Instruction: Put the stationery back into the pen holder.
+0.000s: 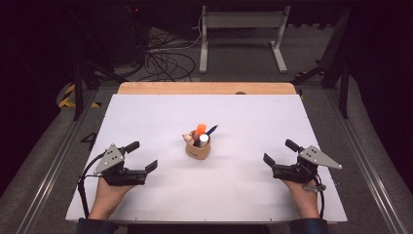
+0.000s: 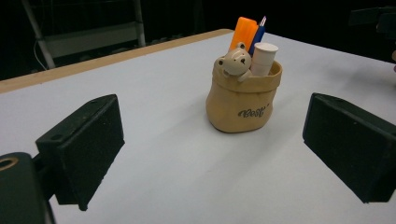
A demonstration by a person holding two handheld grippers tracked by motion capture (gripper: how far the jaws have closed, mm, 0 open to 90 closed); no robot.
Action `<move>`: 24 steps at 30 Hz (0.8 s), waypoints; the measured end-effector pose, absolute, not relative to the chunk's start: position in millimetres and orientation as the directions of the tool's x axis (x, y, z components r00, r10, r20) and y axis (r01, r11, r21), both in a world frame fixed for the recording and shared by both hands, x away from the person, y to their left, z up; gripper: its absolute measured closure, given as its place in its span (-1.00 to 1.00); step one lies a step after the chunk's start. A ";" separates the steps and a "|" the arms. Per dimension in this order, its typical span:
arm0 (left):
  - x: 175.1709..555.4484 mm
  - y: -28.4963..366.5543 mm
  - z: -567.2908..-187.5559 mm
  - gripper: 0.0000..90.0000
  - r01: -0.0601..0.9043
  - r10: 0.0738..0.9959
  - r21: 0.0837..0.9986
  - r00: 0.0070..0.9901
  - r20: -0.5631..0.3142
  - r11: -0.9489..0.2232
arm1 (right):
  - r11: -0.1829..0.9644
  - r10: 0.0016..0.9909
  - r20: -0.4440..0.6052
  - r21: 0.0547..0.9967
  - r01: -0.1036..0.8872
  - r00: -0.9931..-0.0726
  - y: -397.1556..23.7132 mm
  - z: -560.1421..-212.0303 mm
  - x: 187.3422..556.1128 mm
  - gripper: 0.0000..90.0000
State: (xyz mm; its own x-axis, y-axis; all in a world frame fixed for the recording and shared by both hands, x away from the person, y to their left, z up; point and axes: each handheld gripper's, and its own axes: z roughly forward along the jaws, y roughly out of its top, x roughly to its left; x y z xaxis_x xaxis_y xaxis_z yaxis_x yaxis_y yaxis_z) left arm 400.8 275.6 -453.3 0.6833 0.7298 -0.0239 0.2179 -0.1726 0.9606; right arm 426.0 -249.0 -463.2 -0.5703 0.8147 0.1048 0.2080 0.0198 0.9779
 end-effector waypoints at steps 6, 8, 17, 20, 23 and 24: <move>400.9 275.2 -453.9 -0.87 0.223 0.730 0.960 0.683 -0.027 -0.173 | 0.030 0.817 0.095 0.978 0.207 -0.569 -249.4 -464.0 426.6 -1.00; 401.0 275.5 -454.0 -0.87 0.222 0.730 0.959 0.683 -0.026 -0.173 | 0.036 0.817 0.090 0.978 0.207 -0.569 -249.7 -464.2 427.0 -1.00; 401.7 275.9 -455.0 -0.87 0.221 0.732 0.959 0.680 -0.022 -0.177 | 0.070 0.824 0.064 0.975 0.213 -0.564 -247.9 -466.1 428.1 -1.00; 401.3 276.5 -454.7 -0.87 0.225 0.732 0.959 0.681 -0.027 -0.174 | 0.095 0.825 0.047 0.971 0.220 -0.563 -246.1 -467.7 428.4 -1.00; 401.2 277.0 -453.8 -0.87 0.218 0.732 0.960 0.681 -0.022 -0.174 | 0.100 0.822 0.051 0.968 0.232 -0.567 -245.0 -469.7 429.5 -1.00; 401.3 277.0 -453.8 -0.87 0.218 0.732 0.960 0.681 -0.022 -0.174 | 0.103 0.822 0.049 0.967 0.232 -0.567 -244.5 -469.9 429.6 -1.00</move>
State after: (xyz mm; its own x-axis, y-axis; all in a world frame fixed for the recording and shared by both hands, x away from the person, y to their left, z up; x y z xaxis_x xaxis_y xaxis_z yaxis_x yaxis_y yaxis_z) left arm 401.3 277.0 -453.8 0.6814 0.7315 -0.0221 0.2181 -0.1742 0.9603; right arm 429.6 -244.5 -469.9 -0.5674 0.8220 0.0487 0.2319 0.1028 0.9673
